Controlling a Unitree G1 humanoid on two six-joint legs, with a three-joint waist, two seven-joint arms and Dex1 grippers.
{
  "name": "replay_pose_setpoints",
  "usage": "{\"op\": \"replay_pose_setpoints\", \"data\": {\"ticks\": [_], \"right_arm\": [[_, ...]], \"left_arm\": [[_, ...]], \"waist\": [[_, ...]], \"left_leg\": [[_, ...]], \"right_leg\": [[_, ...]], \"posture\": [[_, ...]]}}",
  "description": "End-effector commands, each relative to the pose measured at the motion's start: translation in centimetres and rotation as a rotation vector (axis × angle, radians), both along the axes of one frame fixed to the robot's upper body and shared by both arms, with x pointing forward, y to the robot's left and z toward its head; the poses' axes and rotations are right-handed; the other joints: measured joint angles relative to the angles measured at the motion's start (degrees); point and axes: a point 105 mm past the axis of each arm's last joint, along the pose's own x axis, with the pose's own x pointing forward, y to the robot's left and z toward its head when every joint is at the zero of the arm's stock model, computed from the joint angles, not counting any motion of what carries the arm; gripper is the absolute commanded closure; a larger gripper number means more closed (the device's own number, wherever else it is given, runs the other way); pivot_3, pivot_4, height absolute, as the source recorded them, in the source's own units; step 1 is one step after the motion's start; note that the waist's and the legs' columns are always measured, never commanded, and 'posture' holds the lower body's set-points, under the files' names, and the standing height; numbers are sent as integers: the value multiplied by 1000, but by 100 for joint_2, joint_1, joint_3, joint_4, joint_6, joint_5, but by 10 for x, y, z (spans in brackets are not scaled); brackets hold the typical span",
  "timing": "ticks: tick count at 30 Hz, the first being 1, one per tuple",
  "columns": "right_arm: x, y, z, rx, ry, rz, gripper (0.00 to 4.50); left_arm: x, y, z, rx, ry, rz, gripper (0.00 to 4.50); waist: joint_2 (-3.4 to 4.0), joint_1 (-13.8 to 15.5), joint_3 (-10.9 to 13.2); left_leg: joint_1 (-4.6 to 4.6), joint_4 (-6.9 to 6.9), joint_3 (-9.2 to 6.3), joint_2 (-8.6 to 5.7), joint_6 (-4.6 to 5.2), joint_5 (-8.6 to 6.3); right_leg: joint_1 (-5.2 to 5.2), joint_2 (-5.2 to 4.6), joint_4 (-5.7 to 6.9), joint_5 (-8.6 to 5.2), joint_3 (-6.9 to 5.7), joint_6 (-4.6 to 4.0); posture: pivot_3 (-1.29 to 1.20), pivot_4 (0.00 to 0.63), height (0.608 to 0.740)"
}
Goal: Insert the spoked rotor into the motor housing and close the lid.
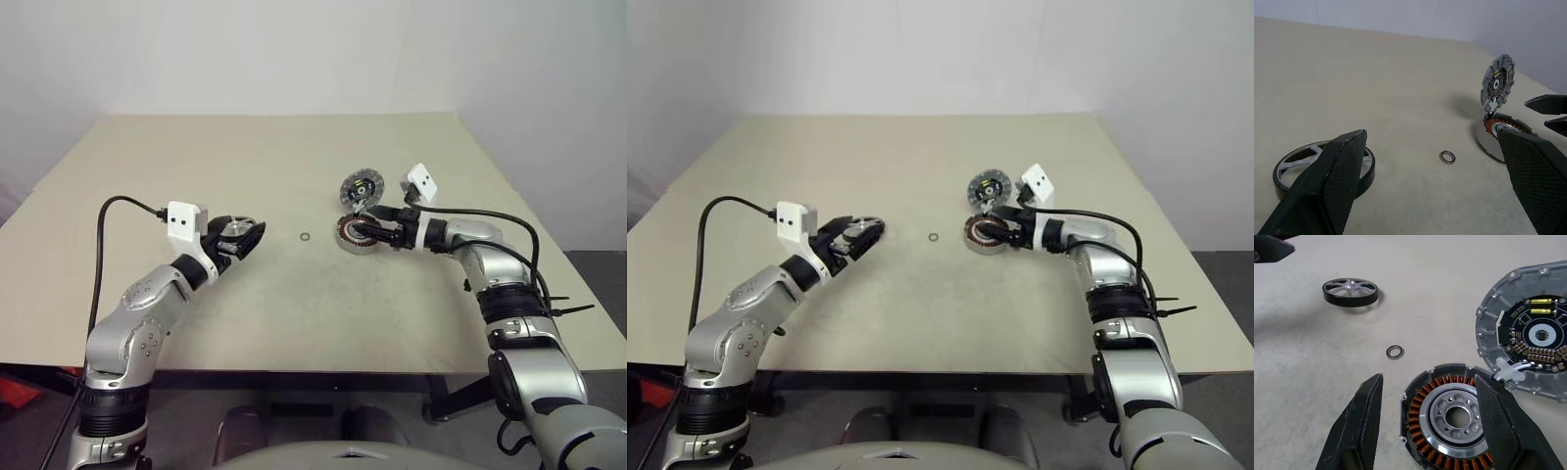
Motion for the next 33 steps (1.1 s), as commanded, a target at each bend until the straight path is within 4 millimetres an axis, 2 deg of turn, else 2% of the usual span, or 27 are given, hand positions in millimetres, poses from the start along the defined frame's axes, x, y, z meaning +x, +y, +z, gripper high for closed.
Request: {"op": "replay_pose_setpoints", "data": {"ticks": [1,6,11,16,23,30,33], "right_arm": [[1,4,16,14,-65,26,1190],[0,3,15,1,-66,32,1190],[-2,-4,4,-293,-159,121,1190],[7,-10,6,-431,-211,161,1190],[8,-18,14,-606,-236,319,1190],[7,-25,14,-714,-232,424,1190],[7,-17,5,-725,-217,461,1190]], "left_arm": [[0,-1,12,4,-50,-7,0],[0,-2,12,1,-50,-7,0],[0,-2,11,0,-48,-6,0],[2,-3,12,-4,-53,-5,0],[2,-2,10,-8,-52,9,0],[2,0,10,-12,-56,24,0],[1,1,9,-14,-55,34,0]], "waist": [[0,0,0],[0,0,0],[0,2,0],[0,-15,0],[0,-9,0],[0,-10,0],[0,-15,0]], "left_leg": [[0,0,0,0,0,0],[0,0,0,0,0,0],[-2,0,0,-1,0,0],[-1,1,0,0,0,0],[-5,3,0,0,24,-13],[-7,9,0,1,36,-17],[-7,10,0,1,38,-16]], "right_leg": [[0,0,0,0,0,0],[0,0,0,0,0,0],[0,-1,-1,0,-1,0],[0,0,0,0,0,0],[0,0,-1,0,-1,0],[-1,-1,-1,0,-1,-1],[-1,-1,0,0,-1,-1]], "posture": [[0,0,740],[0,0,740],[0,0,740],[0,0,740],[0,0,740],[0,0,740],[0,0,740]]}}
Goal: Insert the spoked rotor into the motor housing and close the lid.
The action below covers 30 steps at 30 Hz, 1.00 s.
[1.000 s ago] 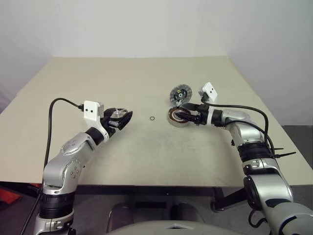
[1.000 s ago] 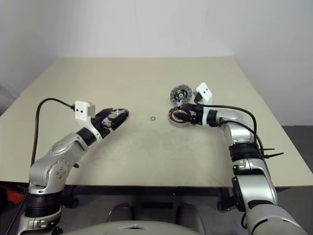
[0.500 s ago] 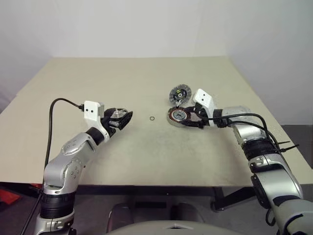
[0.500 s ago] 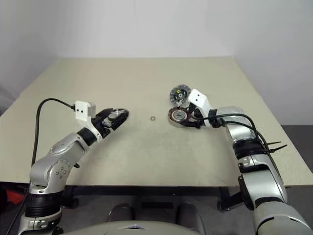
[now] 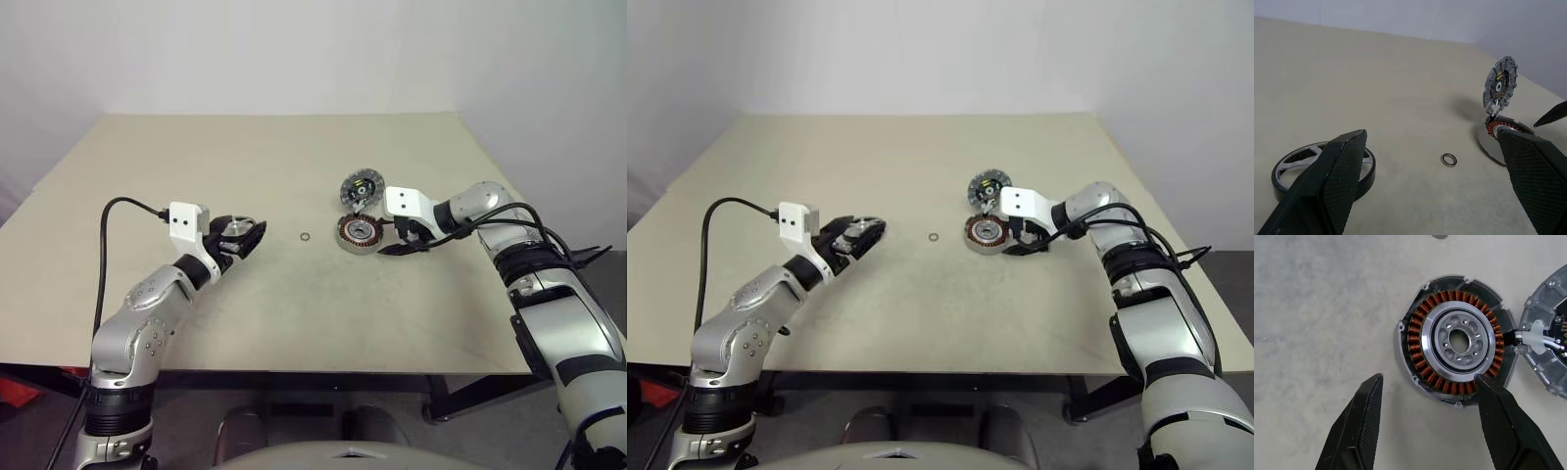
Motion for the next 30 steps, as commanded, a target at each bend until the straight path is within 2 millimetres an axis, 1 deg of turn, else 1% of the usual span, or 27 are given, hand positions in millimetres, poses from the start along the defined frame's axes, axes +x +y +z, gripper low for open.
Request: {"op": "replay_pose_setpoints", "data": {"ticks": [1,8,11,14,17,18,19,23,30], "right_arm": [[4,12,5,-19,-25,58,1190],[5,19,-11,-75,-7,86,1190],[8,19,-13,-95,-18,82,1190],[10,19,-12,-102,-30,81,1744],[11,21,-8,-103,-35,96,2645],[11,22,-6,-104,-40,104,3018],[11,23,-4,-104,-44,115,3199],[11,27,2,-111,-50,145,3208],[11,24,5,-131,-64,162,3208]], "left_arm": [[-1,3,10,-3,-51,23,0],[0,3,9,-5,-49,30,0],[0,2,9,-6,-48,31,0],[0,1,8,-8,-48,31,0],[-1,0,6,-11,-45,33,0],[-1,0,6,-12,-43,34,0],[-2,0,5,-14,-41,34,0],[-2,-2,5,-20,-41,33,0],[-2,-5,4,-31,-38,31,0]], "waist": [[0,-24,0],[0,-37,0],[-1,-53,0],[0,-95,0],[0,-103,0],[0,-106,0],[-1,-109,0],[0,-121,0],[0,-123,0]], "left_leg": [[1,0,0,0,3,1],[1,2,0,1,3,0],[0,2,0,1,2,-1],[0,4,0,0,1,-2],[-1,4,0,1,2,-2],[-2,4,0,1,4,-2],[-2,4,0,0,8,-2],[-4,7,0,-3,10,-3],[-7,7,0,-2,19,-2]], "right_leg": [[0,0,0,0,0,0],[0,0,2,0,0,0],[0,0,2,0,-1,0],[0,-1,2,1,-1,-1],[0,-1,2,0,-2,-1],[0,-1,2,0,-2,-1],[0,-2,1,0,-2,-1],[0,-6,1,0,-2,-1],[0,-6,-1,0,-4,-2]], "posture": [[0,0,740],[0,0,740],[0,0,740],[0,0,740],[0,0,740],[0,0,740],[0,0,740],[0,0,740],[0,0,740]]}}
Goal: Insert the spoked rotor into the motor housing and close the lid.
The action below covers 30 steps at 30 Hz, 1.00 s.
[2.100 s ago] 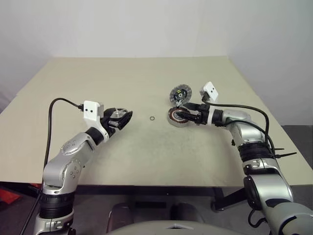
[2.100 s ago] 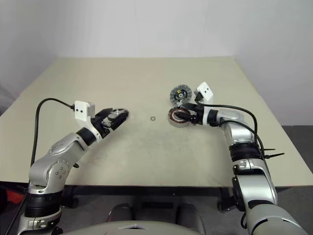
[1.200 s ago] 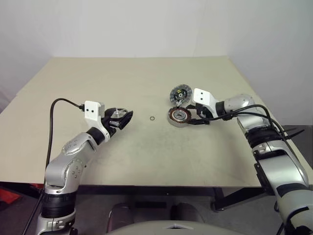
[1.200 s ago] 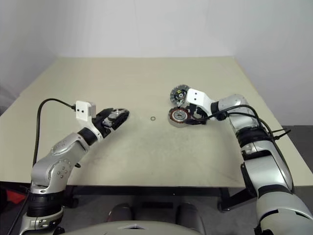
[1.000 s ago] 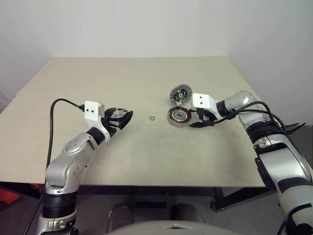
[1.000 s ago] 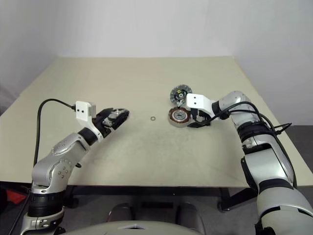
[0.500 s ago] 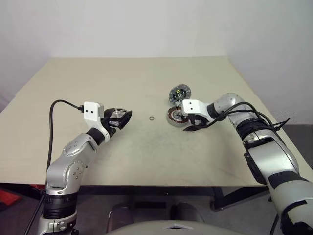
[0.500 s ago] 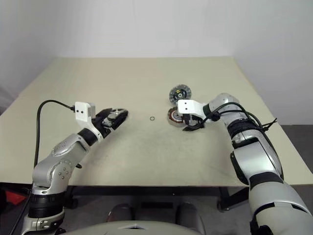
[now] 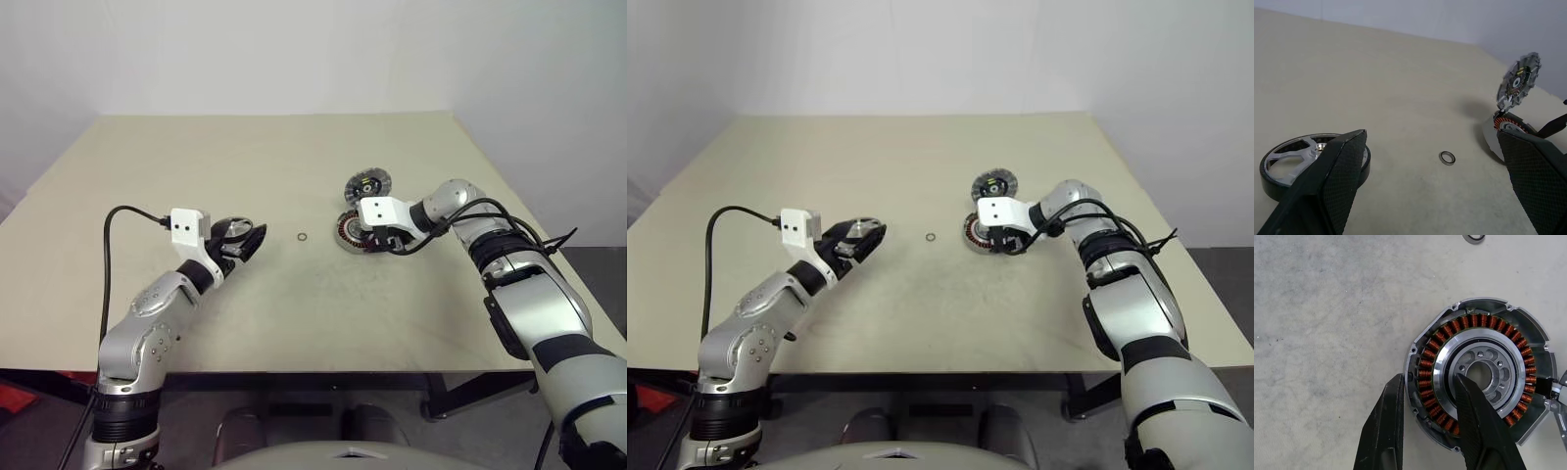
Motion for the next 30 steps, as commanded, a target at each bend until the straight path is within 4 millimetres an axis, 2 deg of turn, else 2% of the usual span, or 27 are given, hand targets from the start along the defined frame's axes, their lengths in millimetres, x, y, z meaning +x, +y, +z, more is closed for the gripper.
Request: {"op": "replay_pose_setpoints", "data": {"ticks": [1,8,15,21,25,30], "right_arm": [[5,-2,17,-16,-51,26,3208],[4,14,32,120,-2,25,3208],[5,14,29,125,-23,12,957],[2,5,24,87,-10,20,957],[-4,-10,15,24,13,26,957],[-8,-16,3,-13,38,24,957]], "left_arm": [[0,-4,12,-1,-53,-5,0],[-2,-8,8,-9,-43,-10,0],[-2,-6,8,-4,-41,-12,0],[-2,-6,8,-1,-41,-10,0],[-3,-3,7,-1,-37,2,0],[-3,-3,6,-5,-35,8,0]], "waist": [[0,0,0],[1,-17,1],[2,-21,1],[2,-21,1],[1,-11,1],[2,-25,1]], "left_leg": [[0,0,0,0,1,0],[-3,0,0,2,5,2],[-1,0,1,3,6,3],[-2,0,1,3,6,3],[-2,1,1,2,7,3],[-2,1,1,2,7,3]], "right_leg": [[0,0,0,0,0,0],[-4,1,1,0,0,0],[-6,1,3,0,0,-1],[-6,1,3,0,0,-1],[-6,0,2,0,-1,-1],[-6,1,3,0,0,-1]], "posture": [[0,0,740],[0,0,740],[0,0,740],[0,0,740],[0,0,740],[0,0,740]]}}
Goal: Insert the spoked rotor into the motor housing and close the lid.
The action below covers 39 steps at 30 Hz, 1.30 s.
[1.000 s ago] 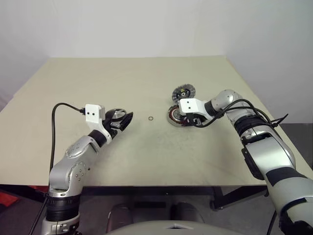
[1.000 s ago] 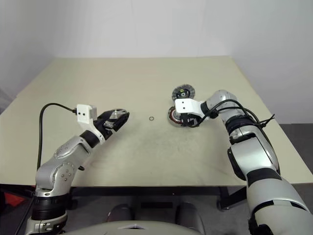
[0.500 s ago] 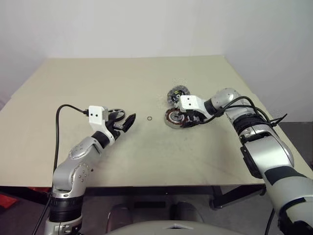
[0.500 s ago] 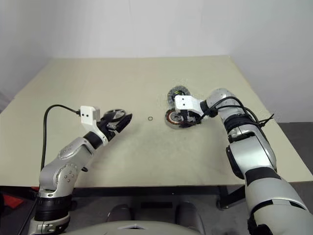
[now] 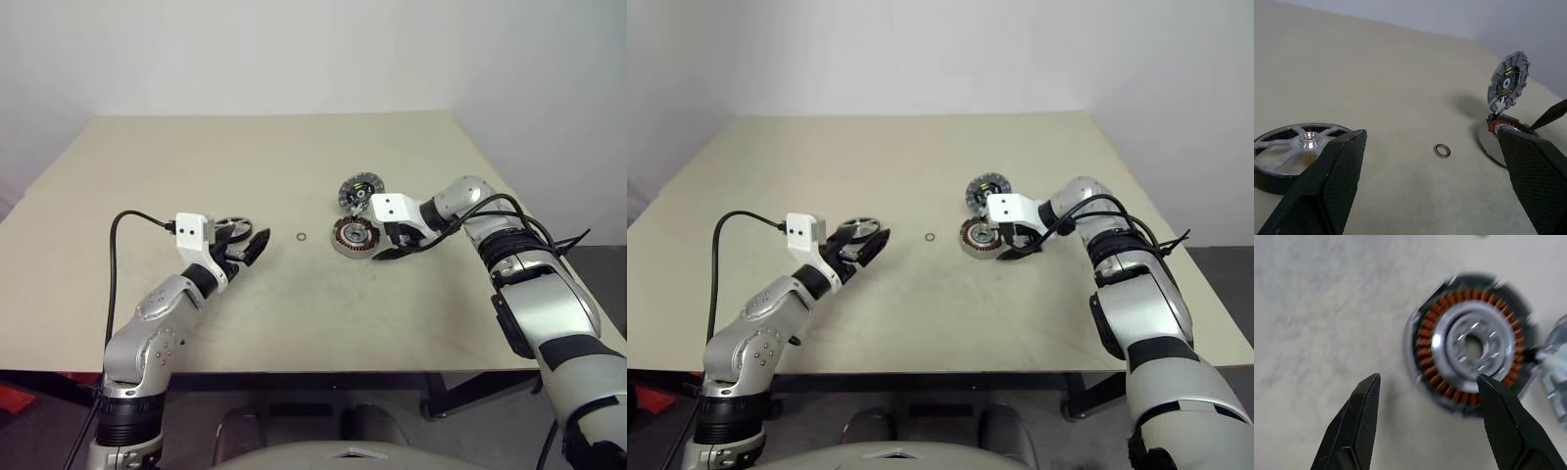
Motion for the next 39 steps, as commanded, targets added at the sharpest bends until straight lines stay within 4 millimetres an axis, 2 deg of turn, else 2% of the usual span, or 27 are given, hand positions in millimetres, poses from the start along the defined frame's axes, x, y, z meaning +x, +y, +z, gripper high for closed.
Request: {"op": "replay_pose_setpoints", "data": {"ticks": [1,7,10,17,19,22,33,39], "right_arm": [[0,-1,0,-28,-21,21,957],[1,0,-2,-36,-28,16,957],[3,0,-2,-39,-39,8,1575],[7,2,0,-37,-58,-1,3792],[7,1,0,-38,-60,-3,3792],[7,1,1,-43,-62,-2,4413],[9,1,3,-56,-69,-6,4464],[14,20,17,34,-55,-13,4464]], "left_arm": [[0,1,14,3,-63,11,0],[-1,2,13,0,-59,20,0],[-1,2,12,0,-57,22,0],[-2,-4,10,-10,-52,17,0],[-2,-5,9,-11,-51,17,0],[-2,-5,9,-13,-51,20,0],[-1,-3,9,-15,-54,35,0],[-1,-3,8,-16,-54,40,0]], "waist": [[0,-13,0],[-1,-16,-1],[-1,-15,-1],[-3,-11,-2],[-2,-11,-2],[-2,0,-2],[-2,0,-1],[-1,-10,-1]], "left_leg": [[1,0,0,0,0,0],[4,3,1,0,-2,-1],[5,5,1,0,-4,-1],[2,2,1,1,1,-3],[2,3,2,0,1,-3],[3,4,2,0,-3,-5],[1,5,2,-1,-2,-4],[1,4,2,0,-1,-4]], "right_leg": [[0,0,1,0,0,0],[1,0,4,1,1,-1],[1,0,5,2,2,-3],[1,0,-1,2,0,-3],[1,-1,0,2,1,-3],[1,-1,3,2,1,-3],[2,-3,2,2,0,-3],[1,-2,2,2,0,-3]], "posture": [[0,0,740],[0,0,740],[0,0,740],[0,0,740],[0,0,740],[0,0,740],[0,0,740],[0,0,740]]}}
